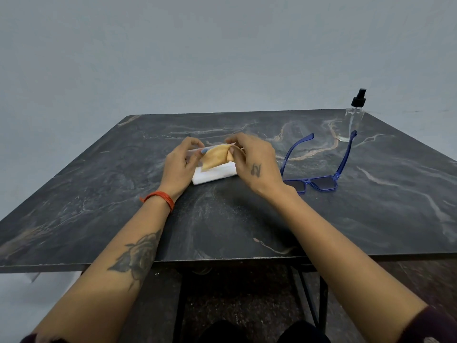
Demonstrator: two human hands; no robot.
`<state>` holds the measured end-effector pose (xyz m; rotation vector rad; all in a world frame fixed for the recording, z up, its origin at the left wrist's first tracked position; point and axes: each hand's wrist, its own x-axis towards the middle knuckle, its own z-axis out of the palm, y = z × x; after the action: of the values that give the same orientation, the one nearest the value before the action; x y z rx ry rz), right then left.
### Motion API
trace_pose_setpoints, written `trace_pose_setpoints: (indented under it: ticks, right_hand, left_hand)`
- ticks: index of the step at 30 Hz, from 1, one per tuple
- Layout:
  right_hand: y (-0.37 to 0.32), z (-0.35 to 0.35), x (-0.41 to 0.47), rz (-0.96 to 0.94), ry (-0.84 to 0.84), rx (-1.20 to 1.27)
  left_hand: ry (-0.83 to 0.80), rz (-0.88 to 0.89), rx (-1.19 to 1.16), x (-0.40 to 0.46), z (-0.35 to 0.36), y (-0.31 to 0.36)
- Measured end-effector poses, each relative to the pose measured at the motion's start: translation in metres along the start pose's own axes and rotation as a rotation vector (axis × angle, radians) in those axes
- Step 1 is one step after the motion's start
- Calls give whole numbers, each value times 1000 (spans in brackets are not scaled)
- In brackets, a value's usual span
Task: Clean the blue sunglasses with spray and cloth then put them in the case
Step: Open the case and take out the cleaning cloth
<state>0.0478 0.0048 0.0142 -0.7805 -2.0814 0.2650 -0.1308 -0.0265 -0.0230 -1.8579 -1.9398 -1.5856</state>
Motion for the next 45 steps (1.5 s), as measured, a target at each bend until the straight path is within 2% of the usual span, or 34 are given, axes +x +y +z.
trace_pose_setpoints:
  ticks: [4, 11, 19, 29, 33, 35, 37, 40, 43, 45]
  right_hand:
    - [2, -4, -12, 128, 46, 183]
    - [-8, -14, -18, 287, 127, 505]
    - [-11, -20, -19, 292, 200, 591]
    - [-11, -20, -25, 290, 199, 571]
    - [-11, -25, -31, 299, 191, 627]
    - [-10, -30, -35, 291, 182, 663]
    - [-10, -35, -39, 275, 160, 683]
    - [-7, -44, -47, 260, 89, 759]
    - [-3, -55, -55, 230, 1, 795]
    - [1, -64, -60, 239, -54, 801]
  left_hand:
    - [-46, 113, -2, -1, -5, 2]
    - [-64, 122, 1, -6, -7, 7]
    - [-103, 108, 14, -8, -7, 9]
    - [-147, 29, -120, -13, -11, 19]
    - [-62, -3, -144, -14, -17, 28]
    - [41, 26, -109, -16, -19, 36]
    - [71, 79, -56, -20, -20, 49]
    - [-95, 132, -31, -29, -15, 71]
    - [-351, 73, -222, -35, -8, 90]
    - [-464, 11, -372, -37, -6, 99]
